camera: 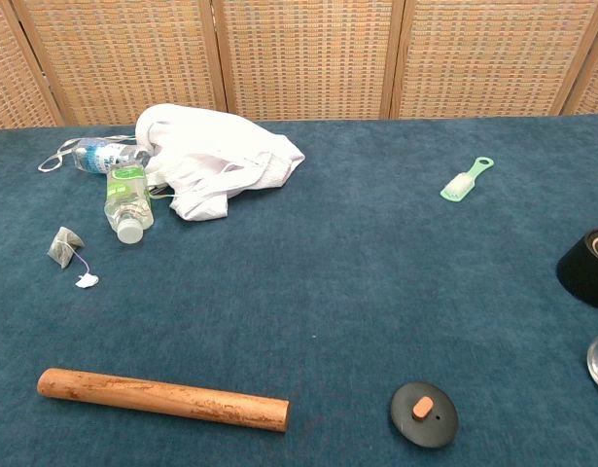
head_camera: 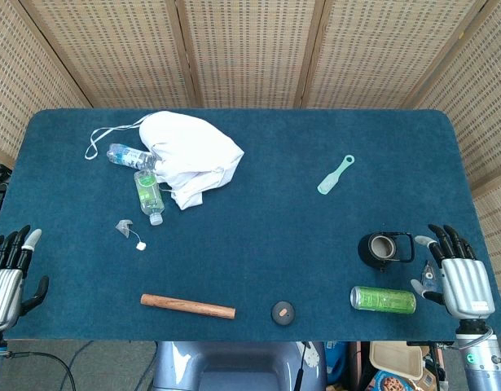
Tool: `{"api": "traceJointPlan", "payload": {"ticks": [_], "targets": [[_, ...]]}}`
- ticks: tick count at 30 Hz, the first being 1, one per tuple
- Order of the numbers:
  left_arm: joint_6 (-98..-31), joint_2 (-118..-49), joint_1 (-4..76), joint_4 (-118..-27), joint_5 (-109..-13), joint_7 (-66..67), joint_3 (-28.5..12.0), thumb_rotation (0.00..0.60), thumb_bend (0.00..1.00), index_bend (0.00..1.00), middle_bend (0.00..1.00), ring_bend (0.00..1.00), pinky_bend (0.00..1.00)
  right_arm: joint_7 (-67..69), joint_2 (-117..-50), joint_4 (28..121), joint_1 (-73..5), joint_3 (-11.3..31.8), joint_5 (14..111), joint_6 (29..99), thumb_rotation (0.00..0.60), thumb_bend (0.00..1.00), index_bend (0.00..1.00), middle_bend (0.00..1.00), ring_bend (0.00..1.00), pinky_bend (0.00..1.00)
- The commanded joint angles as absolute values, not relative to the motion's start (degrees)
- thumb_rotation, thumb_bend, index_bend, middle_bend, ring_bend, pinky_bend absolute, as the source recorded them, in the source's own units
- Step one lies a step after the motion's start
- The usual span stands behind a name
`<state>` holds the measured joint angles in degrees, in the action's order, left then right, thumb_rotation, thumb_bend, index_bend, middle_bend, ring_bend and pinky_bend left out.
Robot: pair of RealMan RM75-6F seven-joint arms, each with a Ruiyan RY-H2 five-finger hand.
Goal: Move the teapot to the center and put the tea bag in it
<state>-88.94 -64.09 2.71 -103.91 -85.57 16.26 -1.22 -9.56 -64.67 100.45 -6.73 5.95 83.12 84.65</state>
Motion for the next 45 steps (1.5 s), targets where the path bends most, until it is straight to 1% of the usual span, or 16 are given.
{"api": "traceJointPlan", "payload": {"ticks": [1, 14, 18, 25, 32, 39, 45], "targets": [[-88.9, -64.1, 2.7, -103.9, -85.5, 16.2, -1.3, 0.6, 0.46, 0.04, 0.0, 0.0, 0.0, -9.6, -64.7, 100.5, -6.8, 6.0, 83.1, 84.5, 0.6, 0.23, 0.29, 0.2, 0.11, 0.22], [-87.9, -63.3, 2.7, -104.1, -84.3, 16.0, -1.4, 0.6, 0.46, 0.04, 0.0, 0.01, 0.0, -9.3, -64.5, 100.6, -6.9, 5.9, 83.3, 84.2, 0.6, 0.23, 0.29, 0.21, 0.11, 0.22], [-87.6, -63.1, 2.8, -104.2, -84.7, 15.8, -1.4, 0.6, 0.46, 0.04, 0.0, 0.01, 0.0, -9.1, -64.2, 100.6, -6.9, 5.8, 83.0, 83.9, 0.6, 0.23, 0.25, 0.22, 0.11, 0.22], [-87.0, -62.4, 3.4, -104.6, -84.7, 16.1, -1.7, 0.6, 0.46, 0.04, 0.0, 0.01, 0.0, -9.1, -63.3, 100.7, -7.6, 6.0, 82.3, 82.5, 0.6, 0.23, 0.24, 0.22, 0.11, 0.22], [-86.1, -61.4, 4.1, -105.7, -84.7, 16.6, -2.0, 0.6, 0.46, 0.04, 0.0, 0.01, 0.0, -8.6, -61.5, 100.7, -9.3, 6.1, 81.1, 78.5, 0.6, 0.22, 0.22, 0.22, 0.11, 0.22], [-86.0, -60.8, 4.6, -106.6, -85.1, 17.5, -2.4, 0.6, 0.46, 0.04, 0.0, 0.01, 0.0, -8.1, -59.6, 100.2, -11.1, 6.0, 78.3, 73.4, 0.6, 0.18, 0.22, 0.23, 0.11, 0.22], [-85.8, -60.5, 5.0, -107.3, -85.4, 18.2, -2.6, 0.6, 0.46, 0.04, 0.0, 0.01, 0.0, -8.6, -58.3, 99.9, -12.2, 5.6, 75.7, 69.5, 0.6, 0.16, 0.25, 0.26, 0.11, 0.22]]}}
